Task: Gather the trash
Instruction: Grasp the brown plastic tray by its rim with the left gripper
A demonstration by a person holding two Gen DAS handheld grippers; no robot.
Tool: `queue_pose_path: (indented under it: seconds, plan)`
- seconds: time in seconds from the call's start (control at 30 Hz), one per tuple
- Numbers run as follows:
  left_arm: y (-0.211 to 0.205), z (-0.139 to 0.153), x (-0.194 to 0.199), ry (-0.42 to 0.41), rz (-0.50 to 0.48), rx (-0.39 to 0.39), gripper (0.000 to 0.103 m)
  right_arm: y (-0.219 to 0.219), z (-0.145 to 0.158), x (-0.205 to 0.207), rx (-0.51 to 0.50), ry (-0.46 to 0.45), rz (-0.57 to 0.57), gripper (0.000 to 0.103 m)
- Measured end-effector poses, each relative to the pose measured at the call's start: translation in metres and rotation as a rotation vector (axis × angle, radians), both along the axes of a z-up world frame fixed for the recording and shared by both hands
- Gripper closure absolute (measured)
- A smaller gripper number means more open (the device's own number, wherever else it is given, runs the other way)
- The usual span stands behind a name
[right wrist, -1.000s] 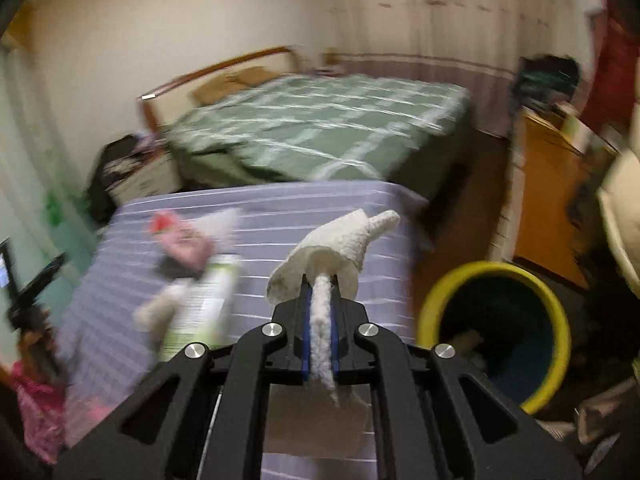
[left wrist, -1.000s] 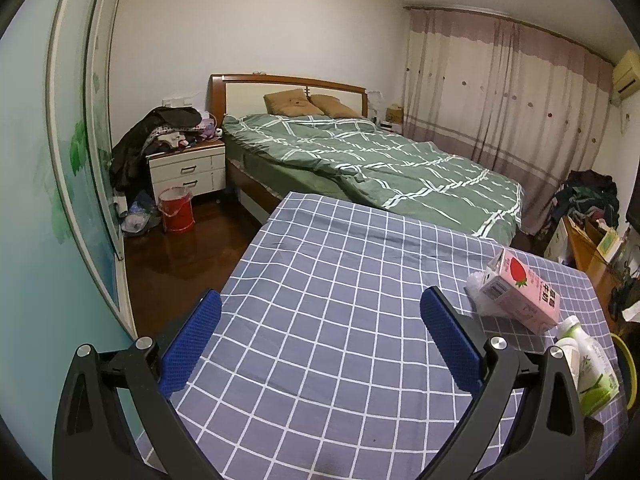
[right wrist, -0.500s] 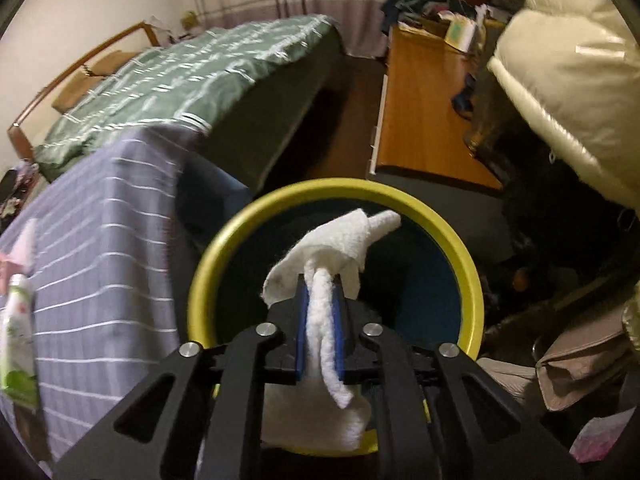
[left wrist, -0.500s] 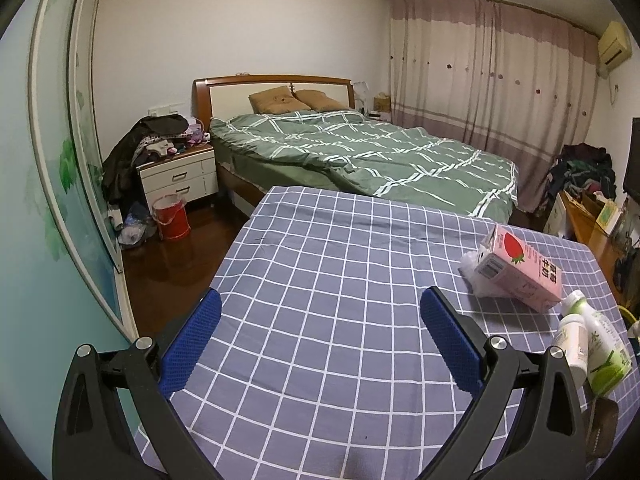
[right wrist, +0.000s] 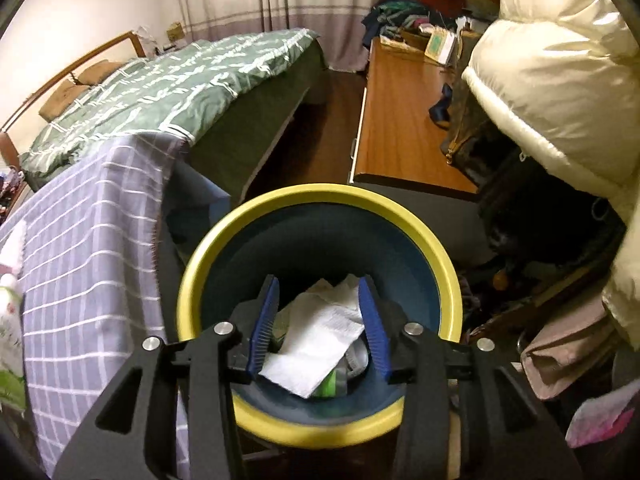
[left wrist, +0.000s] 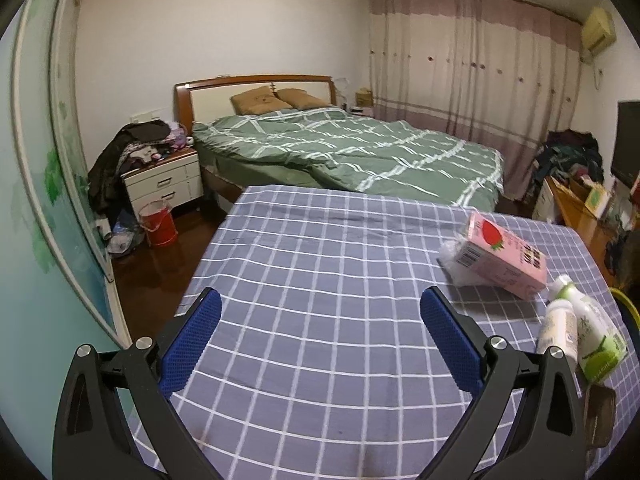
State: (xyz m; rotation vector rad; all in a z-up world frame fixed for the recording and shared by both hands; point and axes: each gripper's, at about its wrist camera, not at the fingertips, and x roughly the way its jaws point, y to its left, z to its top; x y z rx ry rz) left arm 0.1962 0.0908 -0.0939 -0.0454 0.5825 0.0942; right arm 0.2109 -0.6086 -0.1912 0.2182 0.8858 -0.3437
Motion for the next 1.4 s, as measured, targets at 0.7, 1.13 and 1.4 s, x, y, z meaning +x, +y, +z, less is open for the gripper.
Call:
queue_pose_path:
  seconds: [0.7, 1.13, 1.4]
  plan:
    - [-0.208, -0.013, -0.066, 0.255, -0.652, -0.015, 0.005, 0.038, 0.012, -0.084, 0.082, -0.123, 0.102, 0.052]
    - [-0.24, -0.053, -0.045, 0.382, -0.684, 0.047, 0.006, 0.038, -0.002, -0.082, 0.139, -0.112, 0.129, 0.052]
    - [-0.246, -0.058, -0.042, 0.4, -0.677, 0.093, 0.028, 0.037, -0.007, -0.08, 0.155, -0.105, 0.133, 0.051]
